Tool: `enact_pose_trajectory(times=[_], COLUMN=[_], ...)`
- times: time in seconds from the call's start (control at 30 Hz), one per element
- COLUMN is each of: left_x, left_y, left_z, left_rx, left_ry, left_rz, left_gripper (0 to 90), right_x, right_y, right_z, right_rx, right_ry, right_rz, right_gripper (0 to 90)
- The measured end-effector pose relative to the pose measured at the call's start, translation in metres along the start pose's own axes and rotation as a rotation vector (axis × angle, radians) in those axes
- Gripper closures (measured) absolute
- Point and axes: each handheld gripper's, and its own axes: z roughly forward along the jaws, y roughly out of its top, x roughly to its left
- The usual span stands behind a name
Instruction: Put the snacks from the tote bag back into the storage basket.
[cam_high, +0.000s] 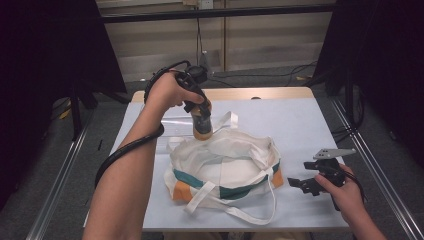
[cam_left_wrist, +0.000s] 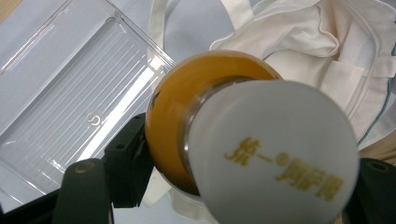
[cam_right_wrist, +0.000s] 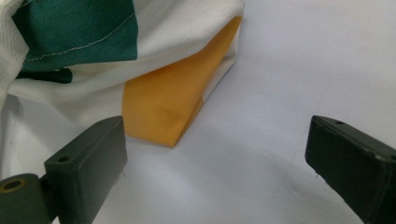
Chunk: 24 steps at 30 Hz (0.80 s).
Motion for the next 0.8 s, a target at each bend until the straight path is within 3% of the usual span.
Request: enact_pose_trajectory(times=[0.2, 0.27, 0.73, 0.8], left_x=[0.004, 0.004, 0.010, 0.010], left_y=[0.003, 0.003, 0.012, 0.013], left_z=[0.001, 0.001, 0.001, 0.001], left_rx=[-0.002, -0.004, -0.004, -0.003], left_ry=[-0.004, -0.008, 0.000, -0.003], left_rz=[0.002, -0.017, 0.004, -0.009], left_gripper=[30.2, 30.2, 30.2, 30.2], right_x=[0.000, 0.000, -0.004, -0.004], right_y=[0.000, 0.000, -0.001, -0.001], right_z=[0.000, 0.000, -0.002, -0.002], right_rx=[0.000, 0.001, -0.003, -0.003], right_ry=[0.000, 0.003, -0.008, -0.008], right_rz=[0.001, 0.001, 0.015, 0.016], right_gripper=[5.2, 5.2, 5.2, 5.2])
